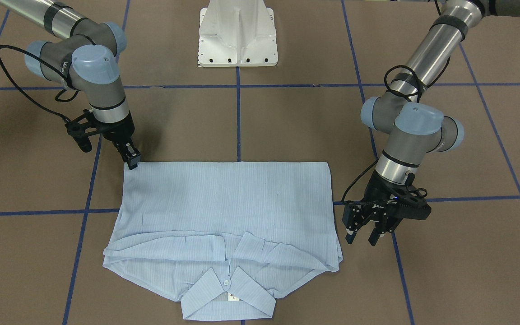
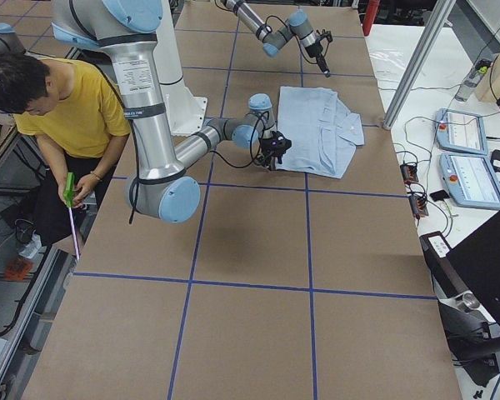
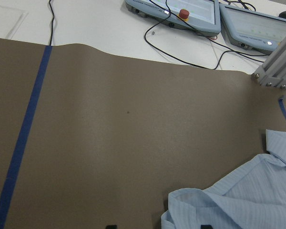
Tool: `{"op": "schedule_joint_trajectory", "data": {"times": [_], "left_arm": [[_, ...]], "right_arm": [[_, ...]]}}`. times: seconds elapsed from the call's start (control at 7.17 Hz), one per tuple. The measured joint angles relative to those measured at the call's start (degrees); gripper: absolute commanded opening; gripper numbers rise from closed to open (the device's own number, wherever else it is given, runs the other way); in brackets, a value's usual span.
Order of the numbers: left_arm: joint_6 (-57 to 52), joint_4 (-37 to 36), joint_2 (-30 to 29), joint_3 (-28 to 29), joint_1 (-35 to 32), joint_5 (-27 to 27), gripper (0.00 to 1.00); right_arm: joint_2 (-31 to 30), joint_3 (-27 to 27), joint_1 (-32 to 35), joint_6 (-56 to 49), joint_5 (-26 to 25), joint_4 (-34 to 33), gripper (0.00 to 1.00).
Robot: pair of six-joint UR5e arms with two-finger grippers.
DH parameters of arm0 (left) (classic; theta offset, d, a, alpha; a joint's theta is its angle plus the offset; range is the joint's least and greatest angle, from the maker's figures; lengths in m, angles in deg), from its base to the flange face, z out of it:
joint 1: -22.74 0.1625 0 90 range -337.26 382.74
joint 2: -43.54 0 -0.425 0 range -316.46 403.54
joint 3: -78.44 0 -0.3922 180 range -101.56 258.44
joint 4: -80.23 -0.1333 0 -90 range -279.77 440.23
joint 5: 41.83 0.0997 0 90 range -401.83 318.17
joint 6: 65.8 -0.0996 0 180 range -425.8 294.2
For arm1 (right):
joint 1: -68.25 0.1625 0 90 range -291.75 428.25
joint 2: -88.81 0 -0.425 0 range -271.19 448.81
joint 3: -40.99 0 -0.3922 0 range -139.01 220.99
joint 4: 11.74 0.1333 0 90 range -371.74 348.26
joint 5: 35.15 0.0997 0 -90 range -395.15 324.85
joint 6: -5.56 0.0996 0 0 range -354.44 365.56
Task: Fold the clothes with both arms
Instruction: 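Move the right gripper down to the folded edge nearest the robot, then grasp the shirt corner with the right gripper and rotate the shirt toward the robot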
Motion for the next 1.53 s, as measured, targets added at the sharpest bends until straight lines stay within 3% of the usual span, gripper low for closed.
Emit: {"op": "schedule_joint_trajectory", "data": {"times": [0.42, 0.7, 0.98, 1.25, 1.39, 1.53], "left_arm": [[0.0, 0.0, 0.0, 0.1, 0.1, -0.1, 0.66], [0.1, 0.0, -0.3, 0.0, 0.2, -0.1, 0.65], [0.3, 0.4, -0.9, -0.3, 0.3, -0.5, 0.65], [0.7, 0.8, -1.0, -2.9, 0.6, -2.2, 0.66], [2.4, 0.6, -0.2, -4.8, 0.7, -5.2, 0.66], [6.4, 0.5, 2.1, -8.7, 1.0, -8.4, 0.69]], "right_arm": [[-0.2, 0.9, 1.5, -1.0, 0.7, 0.0, 0.00], [-4.3, 7.8, 1.0, -0.8, 3.7, -0.3, 0.00], [-11.6, 17.7, -6.8, -0.5, 6.9, -0.7, 0.00], [-16.2, 22.3, -20.9, -0.4, 7.5, -0.8, 0.00], [-17.8, 24.2, -27.5, -0.2, 7.5, -0.8, 0.99], [-19.4, 26.1, -34.2, 0.6, 7.2, -0.8, 1.00]]}}
